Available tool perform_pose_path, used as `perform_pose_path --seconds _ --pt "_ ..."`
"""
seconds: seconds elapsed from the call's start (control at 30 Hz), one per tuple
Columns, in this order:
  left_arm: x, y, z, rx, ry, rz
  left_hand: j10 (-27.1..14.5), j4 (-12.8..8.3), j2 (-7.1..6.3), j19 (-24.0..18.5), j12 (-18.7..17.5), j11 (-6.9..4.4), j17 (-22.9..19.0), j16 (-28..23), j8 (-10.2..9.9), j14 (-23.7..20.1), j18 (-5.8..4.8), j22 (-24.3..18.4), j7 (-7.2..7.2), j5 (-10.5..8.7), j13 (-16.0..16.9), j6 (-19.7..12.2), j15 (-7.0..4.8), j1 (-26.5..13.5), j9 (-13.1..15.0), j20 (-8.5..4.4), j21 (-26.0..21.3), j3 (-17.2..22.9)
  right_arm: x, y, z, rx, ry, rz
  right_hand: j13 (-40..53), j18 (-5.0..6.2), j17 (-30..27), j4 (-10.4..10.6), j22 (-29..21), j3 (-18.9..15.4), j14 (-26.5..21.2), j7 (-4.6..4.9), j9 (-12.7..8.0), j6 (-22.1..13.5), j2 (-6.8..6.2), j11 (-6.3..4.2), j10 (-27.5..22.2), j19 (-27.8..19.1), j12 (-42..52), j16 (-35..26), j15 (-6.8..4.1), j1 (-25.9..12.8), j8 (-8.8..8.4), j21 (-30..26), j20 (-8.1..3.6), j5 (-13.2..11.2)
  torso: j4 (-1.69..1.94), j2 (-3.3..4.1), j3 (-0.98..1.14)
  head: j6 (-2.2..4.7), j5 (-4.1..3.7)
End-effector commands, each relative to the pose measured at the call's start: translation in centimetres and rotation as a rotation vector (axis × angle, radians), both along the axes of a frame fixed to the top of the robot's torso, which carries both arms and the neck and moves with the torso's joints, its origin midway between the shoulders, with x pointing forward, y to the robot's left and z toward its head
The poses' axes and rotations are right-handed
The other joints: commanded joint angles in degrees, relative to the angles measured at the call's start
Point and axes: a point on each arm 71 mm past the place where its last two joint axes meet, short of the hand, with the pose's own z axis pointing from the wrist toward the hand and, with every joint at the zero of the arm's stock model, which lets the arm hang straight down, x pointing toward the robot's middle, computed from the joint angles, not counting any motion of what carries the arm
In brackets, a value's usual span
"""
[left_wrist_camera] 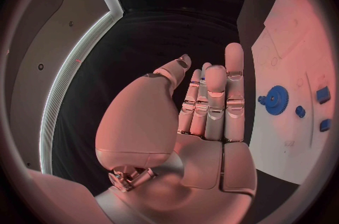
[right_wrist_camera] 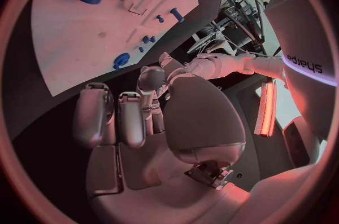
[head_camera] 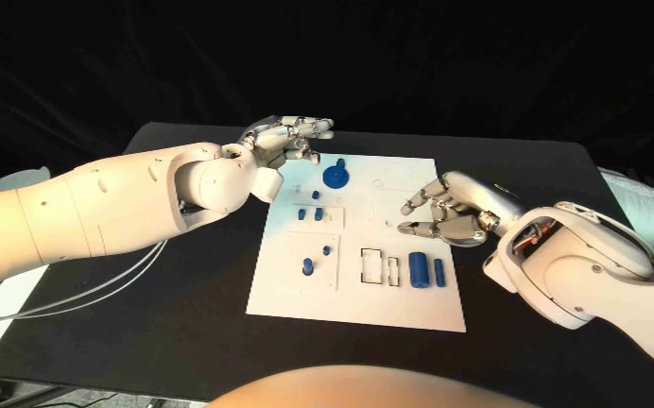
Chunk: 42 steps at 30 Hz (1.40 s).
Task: Assemble the parts on the task board
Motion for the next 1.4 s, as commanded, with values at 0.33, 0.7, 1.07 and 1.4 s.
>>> perform_pose_path --seconds 0.33,0.7,1.07,1.4 --pt "0.0 -0.3 -0.2 -0.007 -0.013 -0.009 -0.34 0.03 0.57 0.43 0.39 0.08 -0.02 0.22 0.38 -0.04 1.11 -0.11 0.0 -0.13 0.07 -0.3 0.44 -0.05 0.07 -0.01 -0.21 -0.31 -1.7 -3.5 -3.8 -0.125 0.238 -0.254 27.97 -1.18 8.27 7.7 5.2 -11.28 4.81 0.33 2.25 -3.66 1.27 0.73 0.22 1.64 24.18 4.24 0.4 -1.07 4.32 3.53 0.47 3.77 -1.58 -0.98 -0.47 0.0 -1.83" --pt "0.1 -0.4 -0.3 -0.007 -0.008 -0.014 -0.37 0.01 0.6 0.45 0.44 0.08 0.27 0.38 0.41 0.06 1.11 -0.12 -0.01 -0.12 0.07 -0.31 0.43 0.01 0.07 -0.02 -0.23 -0.34 -2.2 -2.6 -5.1 -0.214 0.231 -0.237 32.93 -1.81 11.29 8.75 8.44 -14.02 5.35 0.37 3.09 -4.79 2.8 0.87 1.95 2.57 28.51 6.07 0.53 -0.21 6.19 5.69 0.66 3.56 -1.37 -0.9 -0.53 -0.4 -1.56" --pt "0.0 -0.3 -0.4 -0.008 -0.007 -0.015 -0.37 0.01 0.6 0.45 0.44 0.08 0.27 0.38 0.41 0.06 1.11 -0.12 -0.01 -0.12 0.07 -0.31 0.43 0.01 0.07 -0.02 -0.23 -0.34 -2.1 -1.4 -5.8 -0.246 0.228 -0.201 34.11 -1.98 12.02 8.77 9.36 -15.13 5.48 0.39 3.42 -5.19 3.15 0.91 2.36 2.82 29.54 6.51 0.58 0.16 6.92 6.33 0.72 4.03 -0.94 -0.88 -0.59 -0.84 -1.72" --pt "0.0 -0.2 -0.4 -0.007 -0.006 -0.014 -0.4 0.0 0.62 0.48 0.49 0.08 0.16 0.36 0.44 0.04 1.11 -0.13 -0.01 -0.12 0.07 -0.32 0.43 0.05 0.07 -0.02 -0.24 -0.37 -2.0 -1.0 -6.1 -0.273 0.235 -0.18 34.2 -2.04 12.2 8.8 9.65 -15.56 5.51 0.38 3.52 -5.24 3.16 0.92 2.35 2.88 29.58 6.61 0.61 0.04 7.16 6.52 0.74 4.14 -0.65 -0.9 -0.71 -1.07 -1.92"
